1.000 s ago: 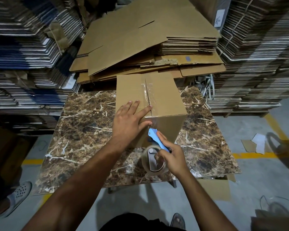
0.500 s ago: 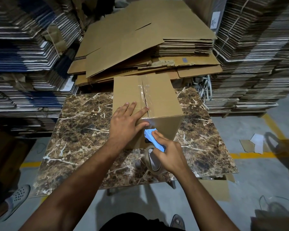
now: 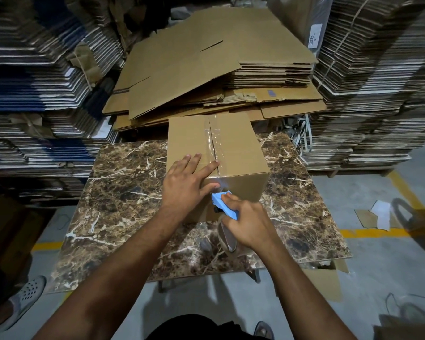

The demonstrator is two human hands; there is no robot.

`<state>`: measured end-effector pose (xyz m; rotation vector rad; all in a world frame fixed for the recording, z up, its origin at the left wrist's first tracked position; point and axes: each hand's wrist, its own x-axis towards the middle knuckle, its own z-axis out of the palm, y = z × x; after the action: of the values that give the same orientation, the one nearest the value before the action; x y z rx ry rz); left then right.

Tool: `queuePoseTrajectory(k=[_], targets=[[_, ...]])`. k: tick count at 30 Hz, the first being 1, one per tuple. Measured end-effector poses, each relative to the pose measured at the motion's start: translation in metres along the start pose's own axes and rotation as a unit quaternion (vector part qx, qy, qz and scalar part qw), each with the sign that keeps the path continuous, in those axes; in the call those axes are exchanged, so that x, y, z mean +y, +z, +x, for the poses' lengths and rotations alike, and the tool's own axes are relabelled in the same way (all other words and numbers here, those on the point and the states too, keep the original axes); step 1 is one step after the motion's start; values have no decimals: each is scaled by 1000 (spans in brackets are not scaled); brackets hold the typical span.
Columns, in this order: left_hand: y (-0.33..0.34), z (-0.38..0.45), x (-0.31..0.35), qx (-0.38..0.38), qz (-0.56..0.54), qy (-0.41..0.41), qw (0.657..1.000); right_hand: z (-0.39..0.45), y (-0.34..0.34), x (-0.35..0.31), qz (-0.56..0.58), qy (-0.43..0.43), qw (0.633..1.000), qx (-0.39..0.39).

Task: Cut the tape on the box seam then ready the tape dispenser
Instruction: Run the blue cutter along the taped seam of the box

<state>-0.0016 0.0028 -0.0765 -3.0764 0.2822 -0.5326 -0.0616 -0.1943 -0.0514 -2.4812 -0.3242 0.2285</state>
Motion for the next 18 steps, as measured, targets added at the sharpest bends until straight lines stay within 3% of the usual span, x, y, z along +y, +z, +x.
queuePoseTrajectory(k=[3, 9, 13, 18], targets=[[0, 0, -2, 6, -4, 0, 1000, 3, 1, 3, 4, 10, 1000, -2], [0, 10, 1, -8, 3, -14, 1000, -30, 47, 42, 57, 78, 992, -86], [3, 7, -1, -2, 4, -8, 1000, -25, 47, 64, 79, 107, 990, -43], [4, 9, 1, 30, 15, -15, 999, -19, 54, 63, 99, 79, 992, 0]])
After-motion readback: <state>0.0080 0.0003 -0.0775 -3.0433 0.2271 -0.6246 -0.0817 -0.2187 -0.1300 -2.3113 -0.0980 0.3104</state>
